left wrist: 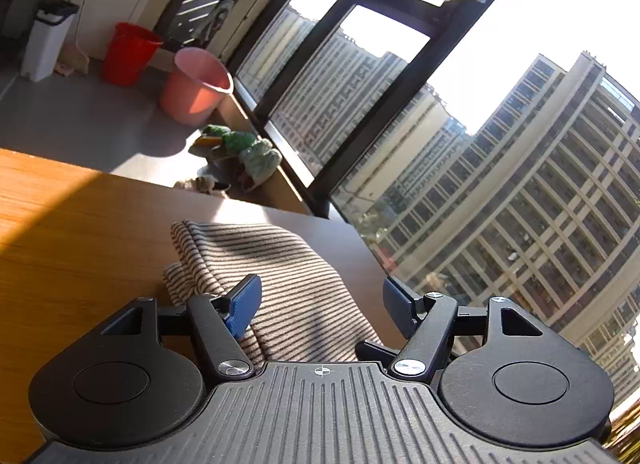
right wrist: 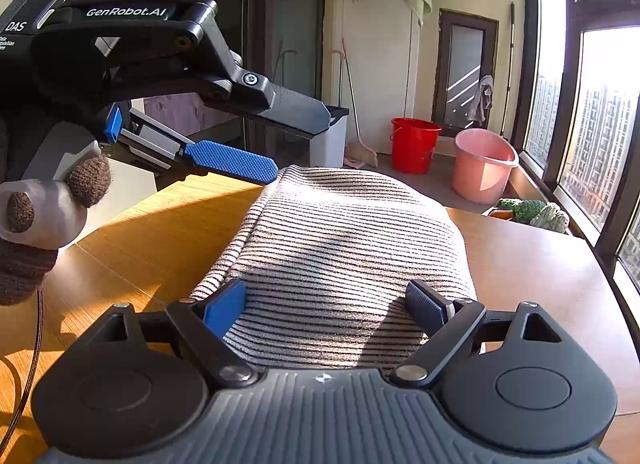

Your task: Fold clothes

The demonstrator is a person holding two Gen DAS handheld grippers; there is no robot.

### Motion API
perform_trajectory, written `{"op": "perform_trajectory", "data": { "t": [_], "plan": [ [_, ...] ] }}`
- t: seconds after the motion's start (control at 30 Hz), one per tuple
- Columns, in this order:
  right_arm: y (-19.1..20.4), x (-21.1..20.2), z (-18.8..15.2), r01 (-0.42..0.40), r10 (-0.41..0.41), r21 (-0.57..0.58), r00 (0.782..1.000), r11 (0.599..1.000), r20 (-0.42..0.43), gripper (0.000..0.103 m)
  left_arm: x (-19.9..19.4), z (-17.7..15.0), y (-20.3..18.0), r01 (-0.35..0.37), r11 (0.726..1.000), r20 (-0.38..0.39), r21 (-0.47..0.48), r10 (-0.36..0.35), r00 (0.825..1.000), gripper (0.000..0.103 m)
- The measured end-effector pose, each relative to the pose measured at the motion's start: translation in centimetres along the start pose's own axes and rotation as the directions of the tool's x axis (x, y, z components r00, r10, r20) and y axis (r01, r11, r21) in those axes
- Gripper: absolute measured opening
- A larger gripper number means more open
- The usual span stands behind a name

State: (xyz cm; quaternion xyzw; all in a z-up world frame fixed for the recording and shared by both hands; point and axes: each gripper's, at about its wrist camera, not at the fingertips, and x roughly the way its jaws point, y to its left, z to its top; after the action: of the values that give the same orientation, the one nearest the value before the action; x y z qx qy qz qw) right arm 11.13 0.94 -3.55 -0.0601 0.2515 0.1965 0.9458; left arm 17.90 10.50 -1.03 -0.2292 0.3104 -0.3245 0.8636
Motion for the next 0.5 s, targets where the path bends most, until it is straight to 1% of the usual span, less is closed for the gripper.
{"op": "perform_trajectory", "data": {
  "t": [0.03,0.07,0.17,0.2,0.23,0.27,0.4,0.43,0.5],
  "plan": [
    [-0.2,-0.2,0.0,-0.011,0.011,0.003,1.0,1.0,0.001,0.089,0.2,-0.5,-0.2,0.004,1.0,-0.013,-0.004,-0.004,1.0,0.074],
    [-0.7,-0.6,-0.1,-0.031,0.031,0.011,1.0,0.999,0.001,0.089,0.6,-1.0,-0.2,-0.006,1.0,-0.032,-0.009,0.006,0.999,0.074],
    [-2.3,-2.3,0.1,-0.082,0.083,0.046,0.997,0.996,-0.012,0.089,1.6,-2.5,0.4,-0.052,0.999,-0.067,-0.013,0.051,0.996,0.069],
    [-2.9,-2.8,0.2,-0.084,0.086,0.065,0.996,0.994,-0.027,0.09,1.7,-2.9,0.6,-0.061,0.998,-0.075,-0.007,0.06,0.995,0.069],
    [-3.5,-3.2,0.5,-0.083,0.087,0.086,0.995,0.993,-0.048,0.094,1.8,-3.1,0.7,-0.067,0.998,-0.08,0.001,0.067,0.995,0.069],
    [-4.2,-3.5,0.7,-0.083,0.091,0.105,0.994,0.991,-0.067,0.096,1.8,-3.3,0.8,-0.074,0.997,-0.086,0.009,0.074,0.994,0.069],
    [-7.3,-4.0,2.6,-0.105,0.121,0.171,0.989,0.98,-0.088,0.096,2.1,-4.3,1.2,-0.1,0.994,-0.107,0.043,0.104,0.989,0.07],
    [-8.1,-3.6,3.4,-0.099,0.117,0.188,0.99,0.977,-0.085,0.096,2.1,-4.5,1.3,-0.106,0.993,-0.112,0.052,0.111,0.987,0.07],
    [-9.6,-2.0,5.3,-0.066,0.084,0.208,0.993,0.976,-0.08,0.096,2.3,-5.0,1.5,-0.118,0.991,-0.122,0.069,0.126,0.984,0.08]
  ]
}}
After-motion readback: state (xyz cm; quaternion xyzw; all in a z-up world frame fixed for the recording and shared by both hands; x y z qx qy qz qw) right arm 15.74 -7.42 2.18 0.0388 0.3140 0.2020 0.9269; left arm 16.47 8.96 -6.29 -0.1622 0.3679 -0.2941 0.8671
